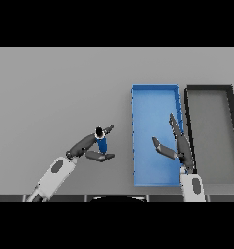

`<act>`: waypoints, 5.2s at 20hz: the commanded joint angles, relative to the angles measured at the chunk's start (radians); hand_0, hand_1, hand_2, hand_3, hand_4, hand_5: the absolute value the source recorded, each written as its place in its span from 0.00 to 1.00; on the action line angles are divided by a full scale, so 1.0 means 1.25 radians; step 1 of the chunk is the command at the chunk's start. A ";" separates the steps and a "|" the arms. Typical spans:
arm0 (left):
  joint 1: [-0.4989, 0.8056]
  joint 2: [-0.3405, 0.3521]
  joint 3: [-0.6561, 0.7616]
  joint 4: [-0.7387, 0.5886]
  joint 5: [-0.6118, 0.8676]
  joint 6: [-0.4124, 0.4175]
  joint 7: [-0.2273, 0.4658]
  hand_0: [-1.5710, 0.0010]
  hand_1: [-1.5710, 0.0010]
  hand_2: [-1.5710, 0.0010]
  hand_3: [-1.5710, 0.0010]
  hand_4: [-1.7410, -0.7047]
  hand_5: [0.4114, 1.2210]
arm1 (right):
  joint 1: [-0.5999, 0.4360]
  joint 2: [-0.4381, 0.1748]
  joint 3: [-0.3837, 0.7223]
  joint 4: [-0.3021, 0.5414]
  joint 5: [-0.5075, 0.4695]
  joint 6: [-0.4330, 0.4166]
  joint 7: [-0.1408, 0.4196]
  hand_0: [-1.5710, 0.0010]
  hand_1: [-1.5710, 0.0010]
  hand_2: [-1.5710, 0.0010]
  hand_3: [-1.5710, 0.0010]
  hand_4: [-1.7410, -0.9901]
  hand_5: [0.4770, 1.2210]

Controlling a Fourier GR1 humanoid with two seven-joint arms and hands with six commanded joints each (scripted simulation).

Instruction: Pick up the blue pipe and place it into the blue bin.

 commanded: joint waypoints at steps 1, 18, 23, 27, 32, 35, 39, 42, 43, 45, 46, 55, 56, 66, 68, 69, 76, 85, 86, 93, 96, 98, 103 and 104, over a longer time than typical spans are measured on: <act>-0.002 -0.014 0.002 0.013 0.006 -0.002 -0.017 1.00 1.00 0.99 0.99 0.61 0.12 | 0.003 -0.004 -0.004 0.002 -0.003 0.002 -0.007 1.00 1.00 1.00 1.00 0.63 0.17; 0.006 -0.086 -0.013 -0.067 0.037 0.076 -0.093 0.04 0.03 0.03 0.09 0.03 0.97 | 0.000 -0.001 0.004 -0.004 0.011 -0.005 0.001 1.00 1.00 1.00 1.00 0.66 0.20; -0.038 -0.077 -0.015 -0.140 0.063 0.057 -0.043 0.01 0.01 0.01 0.08 0.02 0.99 | 0.008 -0.012 0.007 -0.009 0.020 0.001 -0.020 1.00 1.00 1.00 1.00 0.70 0.21; -0.045 -0.074 -0.032 -0.182 0.068 0.051 0.007 0.01 0.00 0.00 0.08 0.01 1.00 | 0.001 -0.013 0.001 -0.008 0.022 -0.007 -0.015 1.00 1.00 1.00 1.00 0.73 0.21; -0.056 -0.084 -0.036 -0.180 0.070 0.053 0.042 0.00 0.00 0.00 0.08 0.01 1.00 | -0.039 -0.016 -0.009 0.060 -0.037 0.058 -0.005 1.00 1.00 1.00 1.00 0.75 0.20; -0.058 -0.082 -0.029 -0.166 0.072 0.049 0.034 0.00 0.00 0.00 0.08 0.01 1.00 | -0.087 -0.012 -0.021 0.148 -0.079 0.114 -0.030 1.00 1.00 1.00 1.00 0.73 0.20; -0.048 -0.073 -0.037 -0.178 0.063 0.048 0.027 0.00 0.00 0.00 0.08 0.01 1.00 | -0.099 -0.011 -0.028 0.167 -0.112 0.150 -0.085 1.00 1.00 1.00 1.00 0.73 0.19; -0.056 -0.067 -0.026 -0.182 0.080 0.042 0.034 0.00 0.00 0.00 0.08 0.01 1.00 | -0.126 -0.043 -0.045 0.124 -0.246 0.256 -0.052 1.00 1.00 1.00 1.00 0.72 0.16; -0.060 -0.067 -0.031 -0.182 0.077 0.041 0.036 0.00 0.00 0.00 0.08 0.01 1.00 | -0.135 -0.062 -0.046 0.098 -0.286 0.285 -0.021 1.00 1.00 1.00 1.00 0.72 0.13; -0.057 -0.065 -0.034 -0.169 0.069 0.042 0.038 0.00 0.00 0.00 0.08 0.01 1.00 | -0.162 -0.107 -0.039 0.063 -0.352 0.349 0.026 1.00 1.00 1.00 1.00 0.68 0.10; -0.055 -0.061 -0.033 -0.177 0.070 0.042 0.031 0.00 0.00 0.00 0.08 0.01 1.00 | -0.179 -0.125 -0.030 0.049 -0.366 0.373 0.042 1.00 1.00 1.00 1.00 0.65 0.07; -0.072 -0.070 -0.044 -0.168 0.066 0.056 0.038 0.00 0.00 0.00 0.09 0.01 1.00 | -0.306 -0.182 0.072 -0.095 -0.480 0.468 0.168 1.00 1.00 1.00 1.00 0.59 0.07; -0.078 -0.071 -0.044 -0.163 0.068 0.053 0.041 0.00 0.00 0.00 0.09 0.01 1.00 | -0.334 -0.180 0.078 -0.086 -0.481 0.475 0.174 1.00 1.00 1.00 1.00 0.59 0.07; -0.087 -0.064 -0.045 -0.138 0.105 0.025 -0.002 0.00 0.00 0.00 0.04 0.01 1.00 | -0.474 -0.098 0.163 -0.029 -0.445 0.499 0.222 1.00 1.00 1.00 1.00 0.69 0.06; -0.097 -0.061 -0.043 -0.125 0.110 0.021 -0.012 0.00 0.00 0.00 0.04 0.01 1.00 | -0.497 -0.084 0.169 -0.008 -0.450 0.504 0.235 1.00 1.00 1.00 1.00 0.69 0.05; -0.097 -0.062 -0.045 -0.134 0.114 0.025 -0.006 0.00 0.00 0.00 0.04 0.01 1.00 | -0.508 -0.080 0.172 0.003 -0.447 0.510 0.235 1.00 1.00 0.99 1.00 0.69 0.05; -0.127 -0.019 -0.073 -0.129 0.043 0.044 0.011 0.37 0.43 0.44 0.53 0.15 1.00 | -0.560 -0.045 0.206 0.052 -0.431 0.543 0.253 0.70 0.68 0.68 0.76 0.47 0.08; -0.095 -0.053 -0.053 -0.150 0.099 0.051 -0.002 0.09 0.09 0.10 0.63 0.02 0.99 | -0.549 -0.016 0.211 0.044 -0.457 0.527 0.248 0.09 0.09 0.09 0.12 0.38 0.72; -0.100 -0.046 -0.053 -0.144 0.100 0.046 -0.013 0.07 0.08 0.08 0.62 0.02 0.99 | -0.548 -0.004 0.207 0.043 -0.427 0.533 0.243 0.07 0.07 0.07 0.10 0.38 0.77; -0.123 -0.016 -0.081 -0.144 0.084 0.036 -0.012 0.22 0.36 0.35 0.73 0.29 1.00 | -0.519 0.036 0.164 0.015 -0.432 0.589 0.272 0.02 0.02 0.02 0.02 0.35 0.95; -0.130 0.006 -0.080 -0.136 0.095 -0.010 -0.008 0.60 0.67 0.67 0.86 0.54 0.99 | -0.506 0.059 0.155 0.000 -0.419 0.590 0.275 0.01 0.01 0.01 0.01 0.35 0.98; -0.121 0.012 -0.089 -0.144 0.078 -0.006 0.001 0.74 0.79 0.79 0.91 0.67 0.87 | -0.499 0.071 0.153 -0.006 -0.421 0.598 0.297 0.01 0.01 0.01 0.01 0.34 0.98; -0.127 0.019 -0.090 -0.131 0.046 0.023 0.004 0.92 0.93 0.93 0.97 0.86 0.47 | -0.493 0.092 0.135 -0.008 -0.428 0.612 0.302 0.00 0.00 0.00 0.00 0.34 0.99; -0.134 0.016 -0.087 -0.121 0.041 0.028 0.002 0.93 0.95 0.94 0.98 0.87 0.42 | -0.491 0.092 0.128 -0.011 -0.431 0.611 0.296 0.00 0.00 0.00 0.00 0.34 1.00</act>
